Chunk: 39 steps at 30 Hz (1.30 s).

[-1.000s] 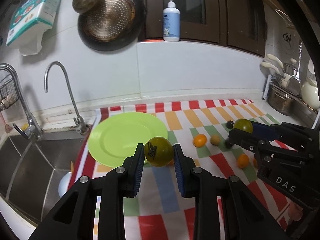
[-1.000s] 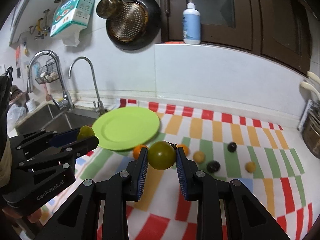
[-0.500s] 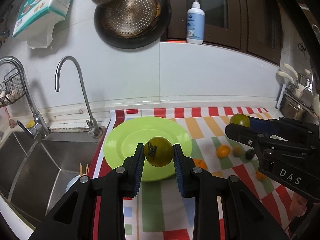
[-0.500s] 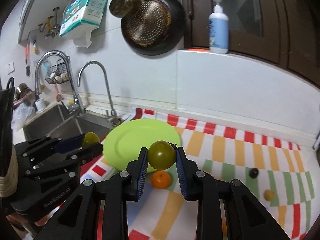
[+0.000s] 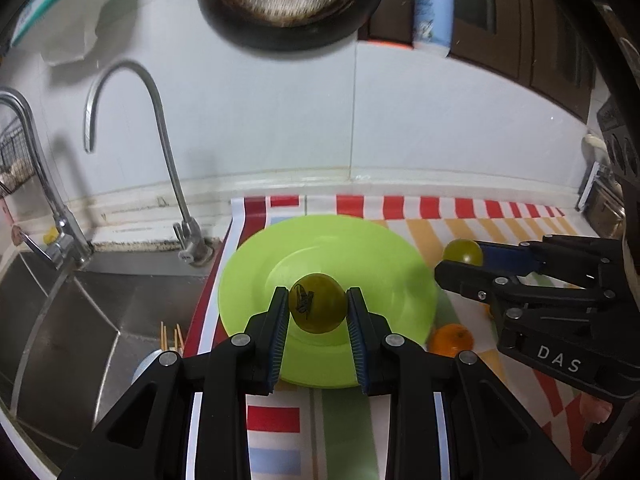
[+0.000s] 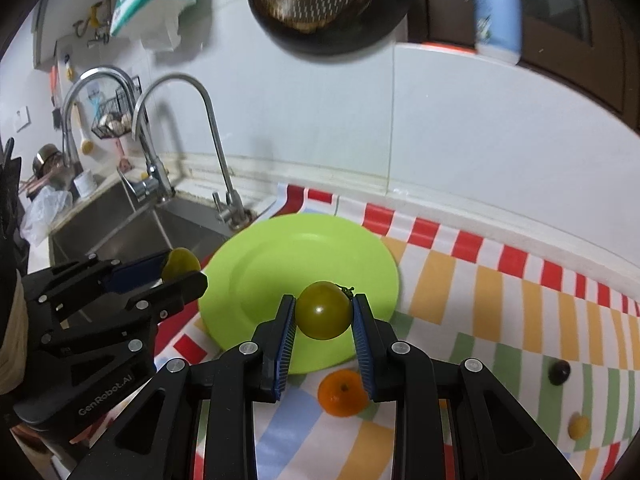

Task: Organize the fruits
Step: 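Open the left tool over the green plate while the right tool releases its fruit there, then lift both tools off the plate and move them toward the oranges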

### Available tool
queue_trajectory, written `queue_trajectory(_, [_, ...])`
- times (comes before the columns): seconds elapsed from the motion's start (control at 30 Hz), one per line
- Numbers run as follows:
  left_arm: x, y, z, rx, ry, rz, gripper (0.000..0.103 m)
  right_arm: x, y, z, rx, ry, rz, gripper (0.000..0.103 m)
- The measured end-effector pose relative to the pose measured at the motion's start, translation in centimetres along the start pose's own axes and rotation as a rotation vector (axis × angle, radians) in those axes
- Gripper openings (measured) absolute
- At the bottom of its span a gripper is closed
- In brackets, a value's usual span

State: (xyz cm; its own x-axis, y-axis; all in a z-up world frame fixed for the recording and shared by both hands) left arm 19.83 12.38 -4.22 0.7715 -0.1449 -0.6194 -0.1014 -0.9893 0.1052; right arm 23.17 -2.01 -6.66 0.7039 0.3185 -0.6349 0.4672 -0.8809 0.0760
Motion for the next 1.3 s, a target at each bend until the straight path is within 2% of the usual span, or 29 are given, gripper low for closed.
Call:
queue_trajectory(0.3, [4.1,-2.2,1.0,-0.027,-0.096,0.007,0.029,5.9,-0.8,-0.1,-0.054,-0.116,-0.007,0.029])
queue_trajectory(0.57, [5.5,-2.3,1.2,-0.019,-0.132,0.032,0.029,7.7,-1.1,0.0,-0.06,-0.16,-0.028,0.029])
queue_trajectory(0.67, [5.4,-2.3,1.0,-0.017,-0.124,0.028,0.036,7.8,-1.2,-0.1,-0.062,-0.154,-0.028,0.03])
queue_trajectory(0.83, [4.1,-2.2,0.7,-0.036,-0.111,0.013,0.036,6.7,-0.8,-0.2,-0.041,-0.128,-0.014,0.03])
queue_trajectory(1.1, [0.1,-0.4,0.1,-0.028,-0.047,0.021,0.036,2.2,0.1,0.0,0.004,-0.055,0.006,0.03])
queue_trajectory(1.23, [-1.8,0.8,0.1,-0.016,-0.007,0.032,0.046,-0.3,0.3,0.4,0.009,-0.014,0.024,0.03])
queue_trajectory(1.3, [-2.8,1.4,0.2,-0.006,0.015,0.023,0.047,-1.7,0.5,0.6,0.017,0.008,0.033,0.03])
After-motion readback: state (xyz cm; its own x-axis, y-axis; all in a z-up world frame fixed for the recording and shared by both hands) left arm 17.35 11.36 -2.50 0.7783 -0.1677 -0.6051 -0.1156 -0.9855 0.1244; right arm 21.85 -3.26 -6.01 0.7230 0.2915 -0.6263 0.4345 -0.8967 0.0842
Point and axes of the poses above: each gripper's, at about its wrist camera, not at the fingertips, and x roughly the way its jaws point, y to its right, z to its underside, the point moved 2 cm from there along x, roughly the way its jaws point, and after that the axes turned 9 degrees about z, right-handed, at the moved point
